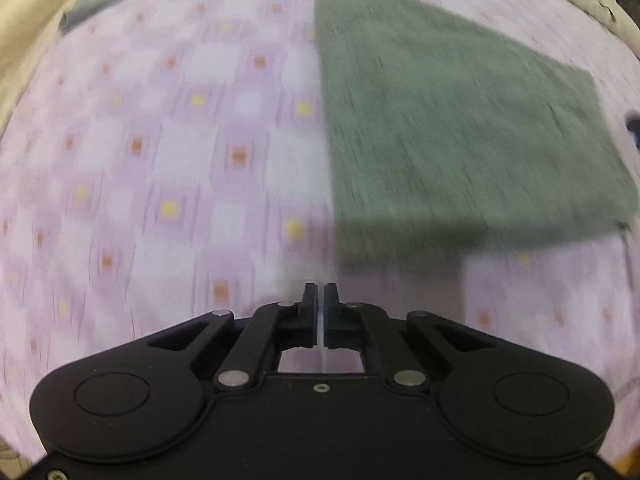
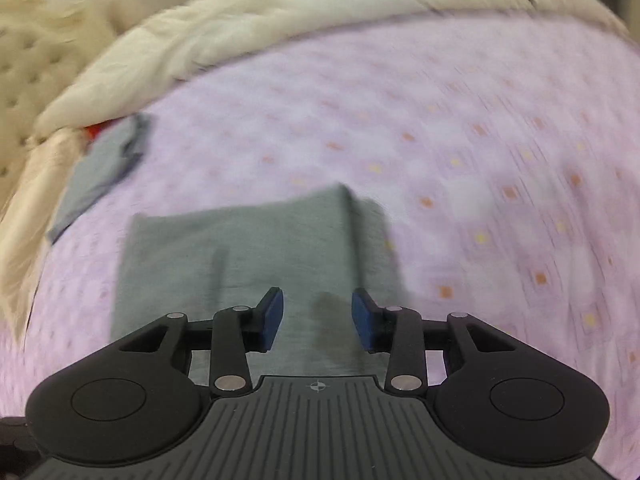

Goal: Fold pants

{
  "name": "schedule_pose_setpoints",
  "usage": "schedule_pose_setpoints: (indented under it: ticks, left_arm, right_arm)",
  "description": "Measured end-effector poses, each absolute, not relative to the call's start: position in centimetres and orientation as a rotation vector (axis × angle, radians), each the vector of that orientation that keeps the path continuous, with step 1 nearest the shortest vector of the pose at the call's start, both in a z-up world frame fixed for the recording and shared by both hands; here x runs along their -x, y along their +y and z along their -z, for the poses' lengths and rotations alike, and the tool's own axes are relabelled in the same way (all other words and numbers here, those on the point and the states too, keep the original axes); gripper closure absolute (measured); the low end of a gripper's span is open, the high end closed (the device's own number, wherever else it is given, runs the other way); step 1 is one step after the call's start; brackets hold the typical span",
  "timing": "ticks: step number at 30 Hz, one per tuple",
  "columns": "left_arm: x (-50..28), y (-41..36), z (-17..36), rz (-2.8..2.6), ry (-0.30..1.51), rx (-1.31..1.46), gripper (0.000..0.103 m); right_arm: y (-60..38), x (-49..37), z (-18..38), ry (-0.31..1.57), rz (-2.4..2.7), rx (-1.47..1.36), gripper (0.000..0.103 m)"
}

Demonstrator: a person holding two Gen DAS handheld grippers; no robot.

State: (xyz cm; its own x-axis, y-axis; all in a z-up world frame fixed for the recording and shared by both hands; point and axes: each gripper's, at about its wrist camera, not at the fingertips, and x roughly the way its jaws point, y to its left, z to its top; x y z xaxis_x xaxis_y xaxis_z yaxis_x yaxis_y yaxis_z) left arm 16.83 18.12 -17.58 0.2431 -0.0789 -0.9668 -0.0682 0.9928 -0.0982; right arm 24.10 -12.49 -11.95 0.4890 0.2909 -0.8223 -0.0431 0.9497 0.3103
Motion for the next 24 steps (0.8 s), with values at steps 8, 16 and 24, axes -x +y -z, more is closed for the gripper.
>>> schedule_pose_setpoints:
  ticks: [8, 16, 24]
  left_arm:
    - [-15.7, 15.8, 11.7, -0.009, 1.05, 0.138, 0.098]
    - [-19.7, 11.6, 14.3, 0.048, 1.125, 0.062, 0.09]
    - [-19.3, 11.0, 14.6, 0.083, 1.181, -0.016, 0.096]
  right_arm:
    - [-8.3, -22.2, 14.9, 1.144, -0.317, -0.037, 0.066]
    - [-10.4, -19.8, 13.8, 1.129, -0.247, -0.098, 0.066]
    - [-11.3, -18.9, 11.4, 1.054, -0.243, -0.14, 0.066]
